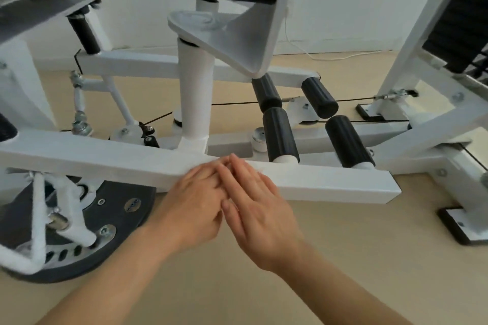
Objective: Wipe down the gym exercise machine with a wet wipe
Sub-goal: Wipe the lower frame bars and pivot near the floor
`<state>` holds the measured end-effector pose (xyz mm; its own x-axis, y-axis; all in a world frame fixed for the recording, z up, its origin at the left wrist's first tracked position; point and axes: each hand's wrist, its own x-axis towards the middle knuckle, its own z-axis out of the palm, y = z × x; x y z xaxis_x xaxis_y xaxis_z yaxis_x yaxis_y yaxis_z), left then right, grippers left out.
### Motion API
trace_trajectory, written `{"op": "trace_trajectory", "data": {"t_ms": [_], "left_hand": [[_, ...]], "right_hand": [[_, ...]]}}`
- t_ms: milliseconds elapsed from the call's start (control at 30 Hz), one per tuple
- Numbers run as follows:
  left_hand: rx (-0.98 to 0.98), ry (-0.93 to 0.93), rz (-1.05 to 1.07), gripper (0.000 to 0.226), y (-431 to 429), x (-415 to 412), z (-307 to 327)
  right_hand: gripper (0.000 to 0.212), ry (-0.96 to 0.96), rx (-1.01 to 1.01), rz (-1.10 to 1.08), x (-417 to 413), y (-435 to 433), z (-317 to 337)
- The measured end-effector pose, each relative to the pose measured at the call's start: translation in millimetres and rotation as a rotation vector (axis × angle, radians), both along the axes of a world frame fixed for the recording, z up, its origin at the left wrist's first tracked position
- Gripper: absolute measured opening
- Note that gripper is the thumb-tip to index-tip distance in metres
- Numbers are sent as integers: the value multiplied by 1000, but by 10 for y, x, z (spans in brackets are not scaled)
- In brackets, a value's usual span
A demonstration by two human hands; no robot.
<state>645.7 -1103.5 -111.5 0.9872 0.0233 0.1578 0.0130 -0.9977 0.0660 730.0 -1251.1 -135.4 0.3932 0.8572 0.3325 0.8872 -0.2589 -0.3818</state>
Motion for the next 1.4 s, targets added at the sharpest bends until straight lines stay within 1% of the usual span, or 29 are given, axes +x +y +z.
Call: {"op": "trace_trajectory", "data": {"t_ms": [67, 133, 200, 233, 300, 367, 400, 467, 533, 567, 633, 700, 767, 834, 934, 1034, 1100, 1167, 1200, 1267, 1334, 1400], "left_hand": [[-6, -4, -25, 65, 27, -27, 34], [-43, -43, -7, 64, 19, -38, 30], [-116, -125, 40, 62, -13, -25, 1], [-151, -171, 64, 60, -45, -3, -23], [-200, -245, 128, 55, -102, 40, -65], [-231, -270, 171, 53, -139, 79, -80], [-238, -279, 183, 53, -150, 86, -85], [-240, -294, 197, 54, -162, 93, -90], [-251, -312, 193, 54, -165, 88, -68], [-256, -324, 191, 53, -150, 80, -55], [-234, -313, 178, 55, -106, 51, -22], [-139, -261, 148, 58, -107, 32, -29], [-41, -197, 140, 61, -209, 60, -74], [1, -156, 154, 65, -346, 122, -136], [-21, -151, 213, 59, -454, 205, -126], [-41, -123, 232, 56, -539, 319, -53], [-47, -66, 246, 58, -638, 407, 8], [-61, -23, 257, 59, -757, 463, 84], [-84, -14, 275, 58, -814, 475, 144], [-126, 31, 320, 55, -900, 470, 255], [-75, 171, 351, 56, -983, 466, 364], [14, 348, 383, 58, -1091, 490, 471]], "right_hand": [[59, -33, -16, -19, 28, -36, -45], [66, -80, -49, -82, 48, -134, -119], [74, -150, -128, -224, 105, -266, -192], [78, -156, -197, -322, 134, -358, -187], [80, -124, -354, -503, 225, -501, -84], [78, -73, -435, -608, 273, -508, -15], [76, -77, -451, -618, 233, -432, 19], [72, -130, -365, -541, 74, -138, 26], [70, -189, -286, -354, -86, 193, -58], [71, -195, -293, -261, -126, 298, -72], [71, -233, -267, -165, -50, 310, -30], [73, -288, -280, -117, 148, 63, -43], [79, -296, -349, -151, 385, -284, -84], [85, -263, -403, -273, 693, -621, -158], [88, -158, -451, -463, 1092, -1047, -217], [88, -63, -384, -574, 1077, -1025, -210], [85, -62, -283, -499, 802, -758, -221], [82, -117, -166, -326, 506, -534, -258], [81, -145, -138, -236, 453, -503, -258], [79, -248, -183, -38, 615, -625, -207], [80, -421, -266, 115, 1013, -928, -180], [82, -525, -369, 125, 1430, -1277, -182]]}}
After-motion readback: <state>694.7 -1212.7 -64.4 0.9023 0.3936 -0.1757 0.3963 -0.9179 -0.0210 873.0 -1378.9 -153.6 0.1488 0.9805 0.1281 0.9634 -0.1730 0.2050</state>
